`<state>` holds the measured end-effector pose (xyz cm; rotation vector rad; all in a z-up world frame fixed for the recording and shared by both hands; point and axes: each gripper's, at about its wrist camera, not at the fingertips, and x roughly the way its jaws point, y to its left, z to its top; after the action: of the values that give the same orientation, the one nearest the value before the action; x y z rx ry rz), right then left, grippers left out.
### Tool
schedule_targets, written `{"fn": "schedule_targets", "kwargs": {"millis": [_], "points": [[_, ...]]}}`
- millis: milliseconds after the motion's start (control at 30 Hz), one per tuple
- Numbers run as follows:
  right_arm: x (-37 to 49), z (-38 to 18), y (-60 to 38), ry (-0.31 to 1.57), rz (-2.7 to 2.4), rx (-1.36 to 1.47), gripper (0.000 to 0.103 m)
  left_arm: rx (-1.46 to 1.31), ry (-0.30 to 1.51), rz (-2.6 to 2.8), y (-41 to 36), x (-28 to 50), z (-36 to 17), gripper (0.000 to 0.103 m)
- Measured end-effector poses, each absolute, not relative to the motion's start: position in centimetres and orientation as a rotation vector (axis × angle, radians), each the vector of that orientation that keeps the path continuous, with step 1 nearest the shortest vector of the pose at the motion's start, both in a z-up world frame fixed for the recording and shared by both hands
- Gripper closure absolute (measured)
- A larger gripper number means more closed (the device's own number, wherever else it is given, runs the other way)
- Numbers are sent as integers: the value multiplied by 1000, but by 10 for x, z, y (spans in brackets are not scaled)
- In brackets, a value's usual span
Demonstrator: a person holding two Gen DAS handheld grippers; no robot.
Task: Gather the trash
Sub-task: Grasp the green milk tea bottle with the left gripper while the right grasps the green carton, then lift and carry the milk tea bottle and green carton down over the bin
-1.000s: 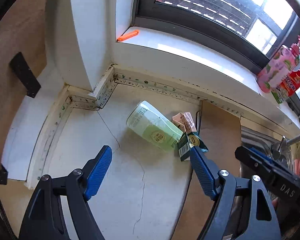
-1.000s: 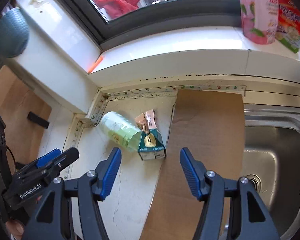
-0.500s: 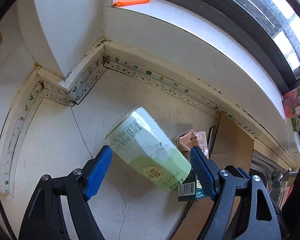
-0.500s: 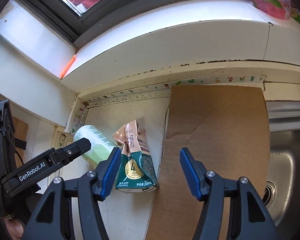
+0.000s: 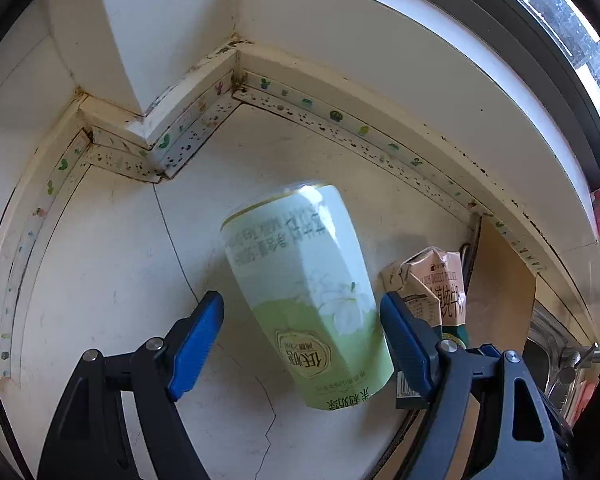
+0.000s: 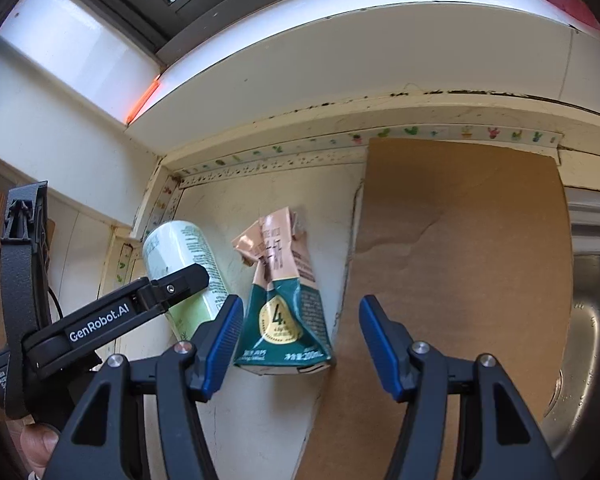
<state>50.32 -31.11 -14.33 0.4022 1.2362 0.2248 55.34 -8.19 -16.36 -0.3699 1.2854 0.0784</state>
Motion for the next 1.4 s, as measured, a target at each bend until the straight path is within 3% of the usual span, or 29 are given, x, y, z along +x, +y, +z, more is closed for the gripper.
{"fn": "schedule_targets", "kwargs": {"millis": [200, 300, 400, 633, 1400], "points": [[506, -150, -293, 1258, 234, 341, 42, -368, 1299, 94, -63, 549, -173, 25], [506, -160, -285, 1276, 224, 293, 42, -379, 1302, 61, -59, 547, -176, 36], [505, -162, -280, 1264, 222, 264, 51, -343, 1290, 34, -63, 546, -176, 39], [500, -163, -279, 1254, 253, 270, 52, -250, 1267, 0, -81, 541, -172, 48], [387, -137, -279, 1278, 388, 451, 53, -235, 1205, -94, -66, 402, -113, 52]]}}
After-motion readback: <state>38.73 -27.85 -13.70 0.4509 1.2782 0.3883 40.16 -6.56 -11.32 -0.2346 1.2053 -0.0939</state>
